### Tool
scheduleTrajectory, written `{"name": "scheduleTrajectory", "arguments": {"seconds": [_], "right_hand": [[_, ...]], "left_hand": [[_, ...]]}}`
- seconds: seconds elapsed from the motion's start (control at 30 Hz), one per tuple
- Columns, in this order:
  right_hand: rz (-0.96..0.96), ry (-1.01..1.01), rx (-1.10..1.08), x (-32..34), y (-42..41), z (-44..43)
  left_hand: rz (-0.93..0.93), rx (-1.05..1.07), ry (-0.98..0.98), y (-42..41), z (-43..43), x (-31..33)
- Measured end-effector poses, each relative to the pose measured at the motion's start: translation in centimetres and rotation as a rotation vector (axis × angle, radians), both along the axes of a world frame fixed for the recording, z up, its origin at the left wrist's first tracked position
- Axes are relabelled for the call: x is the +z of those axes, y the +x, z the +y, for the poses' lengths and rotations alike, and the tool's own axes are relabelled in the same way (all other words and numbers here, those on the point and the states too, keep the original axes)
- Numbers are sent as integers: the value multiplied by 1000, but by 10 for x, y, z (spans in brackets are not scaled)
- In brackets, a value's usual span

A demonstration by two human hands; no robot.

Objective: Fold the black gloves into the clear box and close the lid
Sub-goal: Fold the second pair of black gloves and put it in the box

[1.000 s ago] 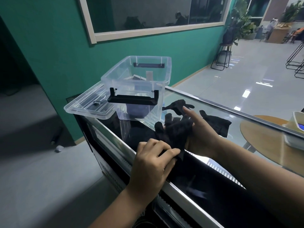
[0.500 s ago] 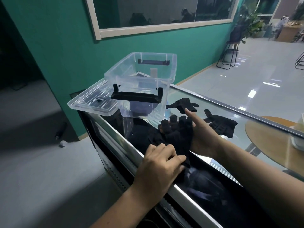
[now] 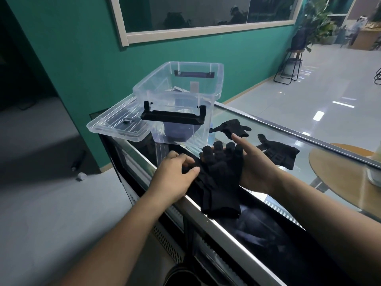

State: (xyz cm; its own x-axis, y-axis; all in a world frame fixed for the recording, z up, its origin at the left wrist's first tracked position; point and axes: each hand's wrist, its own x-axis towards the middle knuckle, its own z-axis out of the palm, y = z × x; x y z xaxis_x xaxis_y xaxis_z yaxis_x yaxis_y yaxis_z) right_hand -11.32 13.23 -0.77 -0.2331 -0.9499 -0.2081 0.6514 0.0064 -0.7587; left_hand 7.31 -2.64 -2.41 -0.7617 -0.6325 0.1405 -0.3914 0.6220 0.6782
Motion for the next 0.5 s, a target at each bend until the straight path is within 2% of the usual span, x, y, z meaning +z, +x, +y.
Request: {"name": "scheduleTrajectory", "arguments": {"seconds": [0.2, 0.37, 0.5], "right_hand": [[-18, 19, 4, 3, 2, 0], [54, 33, -13, -2, 1, -2], [74, 5, 13, 0, 2, -4]], "left_hand": [[-94, -78, 63, -14, -15, 7], [-61, -75, 151, -15, -23, 10], [-70, -75, 140, -15, -25, 12]]}}
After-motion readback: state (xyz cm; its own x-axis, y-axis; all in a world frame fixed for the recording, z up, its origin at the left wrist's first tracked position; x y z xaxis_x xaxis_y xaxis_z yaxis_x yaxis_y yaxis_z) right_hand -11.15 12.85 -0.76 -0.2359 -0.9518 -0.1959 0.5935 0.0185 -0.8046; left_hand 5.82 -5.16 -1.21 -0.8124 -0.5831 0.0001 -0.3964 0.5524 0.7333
